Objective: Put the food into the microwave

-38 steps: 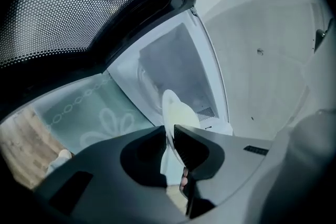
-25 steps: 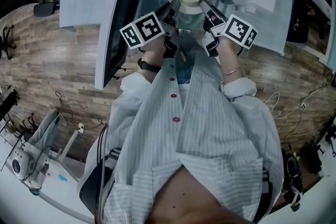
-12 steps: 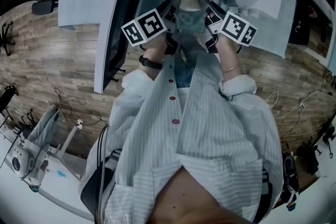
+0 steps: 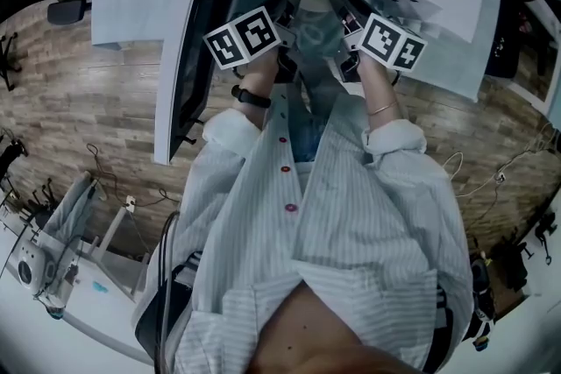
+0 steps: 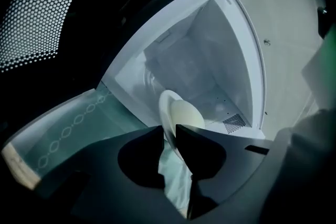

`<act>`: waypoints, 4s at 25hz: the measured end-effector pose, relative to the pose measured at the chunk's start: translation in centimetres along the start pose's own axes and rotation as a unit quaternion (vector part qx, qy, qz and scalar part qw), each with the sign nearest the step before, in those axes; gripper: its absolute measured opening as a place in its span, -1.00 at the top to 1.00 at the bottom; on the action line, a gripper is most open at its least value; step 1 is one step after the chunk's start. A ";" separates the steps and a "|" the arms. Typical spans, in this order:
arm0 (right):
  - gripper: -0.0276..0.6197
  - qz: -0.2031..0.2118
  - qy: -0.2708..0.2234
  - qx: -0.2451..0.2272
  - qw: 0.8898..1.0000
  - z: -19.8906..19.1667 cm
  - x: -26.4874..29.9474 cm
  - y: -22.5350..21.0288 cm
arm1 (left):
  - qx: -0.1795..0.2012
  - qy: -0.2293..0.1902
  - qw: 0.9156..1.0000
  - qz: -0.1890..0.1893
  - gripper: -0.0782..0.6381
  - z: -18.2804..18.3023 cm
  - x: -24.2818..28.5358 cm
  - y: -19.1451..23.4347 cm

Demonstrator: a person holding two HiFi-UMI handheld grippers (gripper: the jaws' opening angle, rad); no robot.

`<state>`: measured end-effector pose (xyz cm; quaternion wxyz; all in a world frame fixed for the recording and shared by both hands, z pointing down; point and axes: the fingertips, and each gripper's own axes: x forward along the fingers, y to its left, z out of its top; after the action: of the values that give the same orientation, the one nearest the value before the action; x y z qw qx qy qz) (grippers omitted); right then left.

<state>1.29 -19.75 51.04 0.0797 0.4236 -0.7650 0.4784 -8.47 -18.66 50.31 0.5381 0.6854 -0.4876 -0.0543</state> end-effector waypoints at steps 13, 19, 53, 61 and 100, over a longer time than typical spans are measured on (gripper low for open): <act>0.53 -0.014 -0.013 -0.048 0.999 1.3 2.6 -0.5 | 0.019 -0.002 1.000 0.014 0.58 1.6 2.0 1.5; 0.52 -0.023 -0.024 -0.065 0.997 2.0 3.0 -0.4 | 0.039 -0.003 0.999 0.018 0.55 2.1 2.7 1.7; 0.35 -0.096 -0.023 -0.210 0.973 4.0 4.3 -0.8 | 0.110 -0.026 0.992 0.062 0.51 3.7 3.9 2.3; 0.25 -0.115 -0.030 -0.249 0.961 4.1 4.3 -1.0 | 0.134 -0.029 0.988 0.064 0.50 3.9 4.1 2.2; 0.23 -0.058 -0.073 -0.246 0.965 3.9 1.2 2.8 | 0.296 -0.129 0.945 0.044 0.43 4.9 -0.2 -3.1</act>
<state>-0.40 -23.02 47.77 0.1526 0.4682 -0.8372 0.2380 -9.58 -22.03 45.72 0.2450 0.7790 -0.5765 0.0282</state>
